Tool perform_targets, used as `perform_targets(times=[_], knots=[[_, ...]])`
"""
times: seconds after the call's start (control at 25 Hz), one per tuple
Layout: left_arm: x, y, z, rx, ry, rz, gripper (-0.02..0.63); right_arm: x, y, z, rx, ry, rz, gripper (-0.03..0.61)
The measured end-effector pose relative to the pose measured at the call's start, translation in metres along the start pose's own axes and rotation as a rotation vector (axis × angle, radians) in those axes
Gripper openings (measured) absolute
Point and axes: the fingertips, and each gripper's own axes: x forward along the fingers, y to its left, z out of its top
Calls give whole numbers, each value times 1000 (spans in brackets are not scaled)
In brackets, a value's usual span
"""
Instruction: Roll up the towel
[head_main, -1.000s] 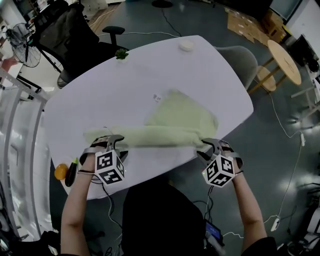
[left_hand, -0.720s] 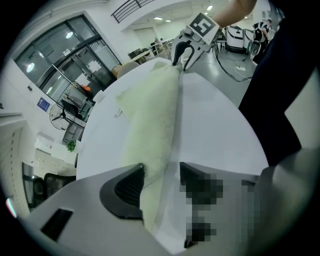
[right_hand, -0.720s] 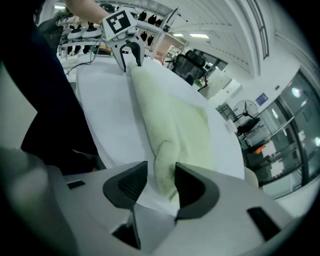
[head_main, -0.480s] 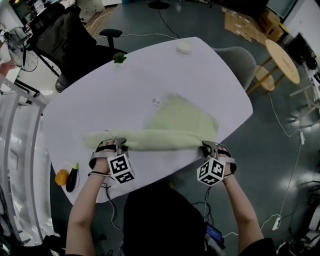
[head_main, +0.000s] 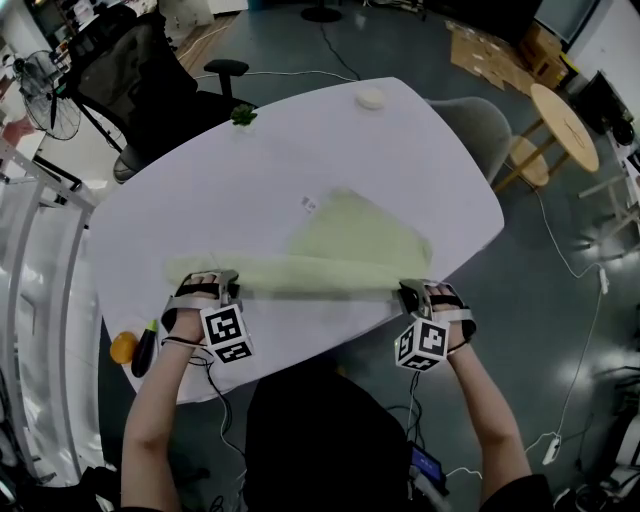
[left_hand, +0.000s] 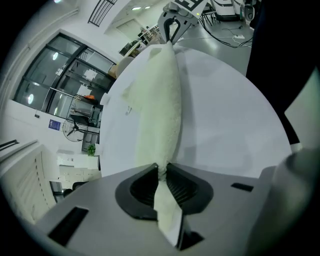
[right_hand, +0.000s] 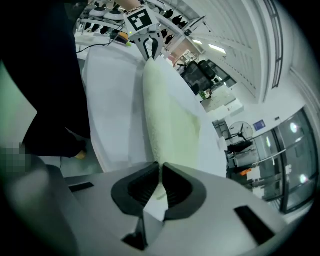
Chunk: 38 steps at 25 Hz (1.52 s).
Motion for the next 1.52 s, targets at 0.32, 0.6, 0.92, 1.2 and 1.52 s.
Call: perform_targets(times=[0.32,0.6,0.92,1.2,1.52], knots=[[-17,-51,-16,8,23,-43,61,-13,49,7,-5,-31,74,31],[-16,-36,-16,-9,27,-165,61,-12,36,10,52,-28,258,34],[-8,-1,-13,-47,37,-429,63,3,-4,15,105,1,581,35],[23,32,-9,-114,38,-523,63,44,-38,13,120,63,678,37],[53,50,-11,-207,19,-509,63,77,-47,10,143,113,617,39]])
